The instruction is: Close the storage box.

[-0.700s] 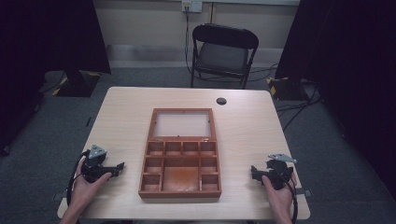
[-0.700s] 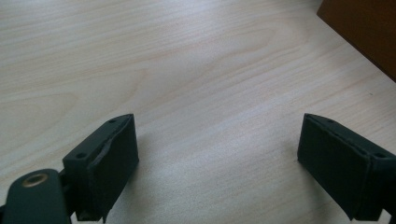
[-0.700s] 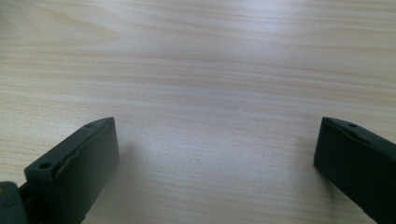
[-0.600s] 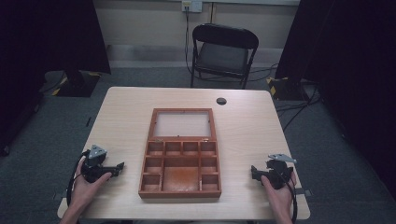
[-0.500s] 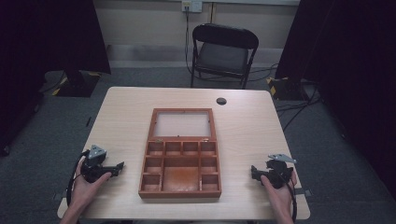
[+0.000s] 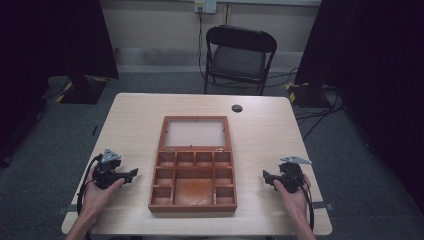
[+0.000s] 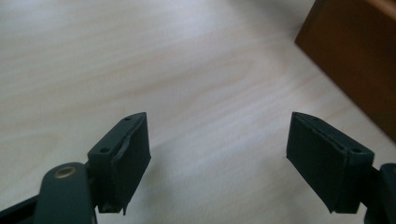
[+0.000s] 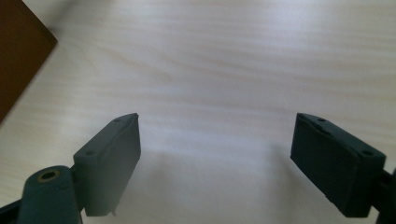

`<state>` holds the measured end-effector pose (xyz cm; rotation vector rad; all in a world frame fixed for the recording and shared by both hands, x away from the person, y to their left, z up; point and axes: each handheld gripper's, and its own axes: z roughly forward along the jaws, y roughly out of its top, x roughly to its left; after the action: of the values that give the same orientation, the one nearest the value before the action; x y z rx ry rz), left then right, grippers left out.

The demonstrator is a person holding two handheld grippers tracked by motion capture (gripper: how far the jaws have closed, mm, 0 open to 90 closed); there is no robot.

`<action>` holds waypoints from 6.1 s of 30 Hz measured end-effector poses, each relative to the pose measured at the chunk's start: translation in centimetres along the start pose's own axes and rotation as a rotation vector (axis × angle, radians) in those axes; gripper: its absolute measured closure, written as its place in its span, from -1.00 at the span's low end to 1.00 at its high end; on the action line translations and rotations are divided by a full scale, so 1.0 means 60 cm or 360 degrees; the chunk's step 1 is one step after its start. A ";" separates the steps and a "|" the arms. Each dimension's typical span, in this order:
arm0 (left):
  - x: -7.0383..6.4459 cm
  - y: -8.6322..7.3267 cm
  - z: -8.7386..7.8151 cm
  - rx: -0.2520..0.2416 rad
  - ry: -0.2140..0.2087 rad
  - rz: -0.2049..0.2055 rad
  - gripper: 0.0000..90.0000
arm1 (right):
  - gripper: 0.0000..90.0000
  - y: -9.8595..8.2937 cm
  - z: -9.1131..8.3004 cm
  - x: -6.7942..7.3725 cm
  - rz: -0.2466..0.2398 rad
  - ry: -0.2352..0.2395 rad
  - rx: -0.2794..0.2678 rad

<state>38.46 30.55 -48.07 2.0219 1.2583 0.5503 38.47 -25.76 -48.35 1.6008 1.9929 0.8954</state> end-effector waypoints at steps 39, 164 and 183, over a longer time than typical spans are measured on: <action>-0.010 0.179 0.062 -0.0142 -0.0159 -0.0010 -0.48 | -0.67 0.199 0.094 0.136 -0.0312 0.0302 -0.0086; -0.036 0.218 0.115 -0.0094 -0.0379 -0.0095 -0.02 | -0.05 0.227 0.134 0.138 0.0021 0.0801 -0.0244; -0.048 0.235 0.107 -0.0122 -0.0352 -0.0037 0.00 | -0.06 0.229 0.106 0.137 -0.0026 0.0760 -0.0303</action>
<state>49.97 21.68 -42.03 1.9424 1.1093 0.3473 50.29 -14.70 -42.48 1.3522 2.1343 1.5252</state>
